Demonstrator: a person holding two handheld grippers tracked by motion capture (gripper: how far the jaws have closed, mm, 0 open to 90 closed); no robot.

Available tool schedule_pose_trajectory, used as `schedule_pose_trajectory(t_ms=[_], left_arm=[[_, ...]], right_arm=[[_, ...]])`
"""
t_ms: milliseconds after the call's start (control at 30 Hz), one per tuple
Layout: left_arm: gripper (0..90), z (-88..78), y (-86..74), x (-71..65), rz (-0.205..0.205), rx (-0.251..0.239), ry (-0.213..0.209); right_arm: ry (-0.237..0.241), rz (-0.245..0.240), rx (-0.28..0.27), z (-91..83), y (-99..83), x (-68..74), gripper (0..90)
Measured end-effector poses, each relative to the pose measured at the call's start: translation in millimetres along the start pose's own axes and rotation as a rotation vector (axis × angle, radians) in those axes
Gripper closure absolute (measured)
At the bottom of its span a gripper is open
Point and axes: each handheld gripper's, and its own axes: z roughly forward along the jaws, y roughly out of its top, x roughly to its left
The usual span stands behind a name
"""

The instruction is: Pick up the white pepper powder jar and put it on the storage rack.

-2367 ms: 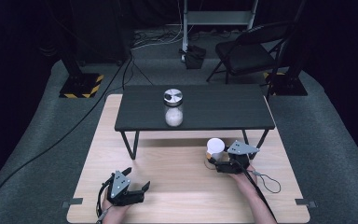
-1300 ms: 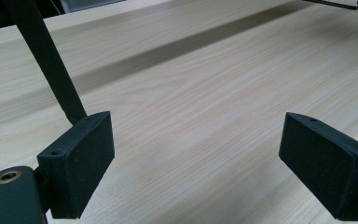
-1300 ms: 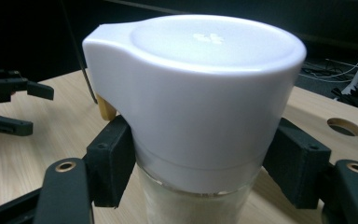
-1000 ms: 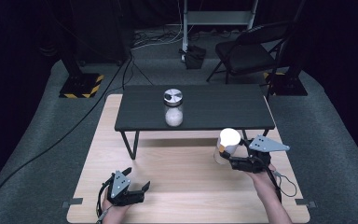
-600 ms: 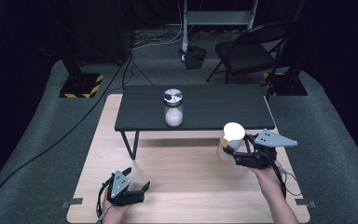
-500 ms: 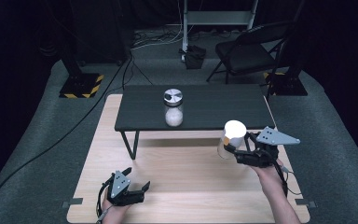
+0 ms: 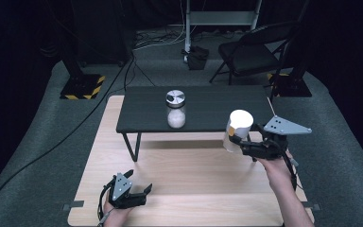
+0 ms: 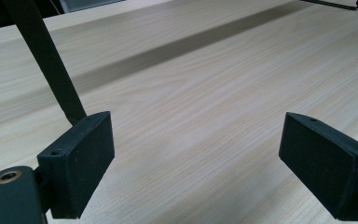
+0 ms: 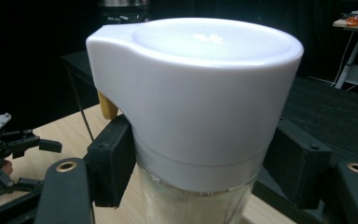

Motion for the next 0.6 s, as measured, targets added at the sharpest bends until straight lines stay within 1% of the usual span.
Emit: schedule_pose_trajectory(t_ms=[167,333,600], left_arm=[[10.1,0.1,0.1,0.3,0.0,0.001,-0.002],[10.1,0.0,0.1,0.3,0.0,0.001,-0.002],[10.1,0.1,0.2,0.6,-0.001,0.001,-0.003]], right_arm=[[-0.008,0.008,-0.007,0.4,12.1,-2.3,29.7],[-0.011,0.016,-0.02,1.5,19.7,-4.9,29.7],[-0.037,0.025,-0.025,11.4,28.7,-8.7,29.8]])
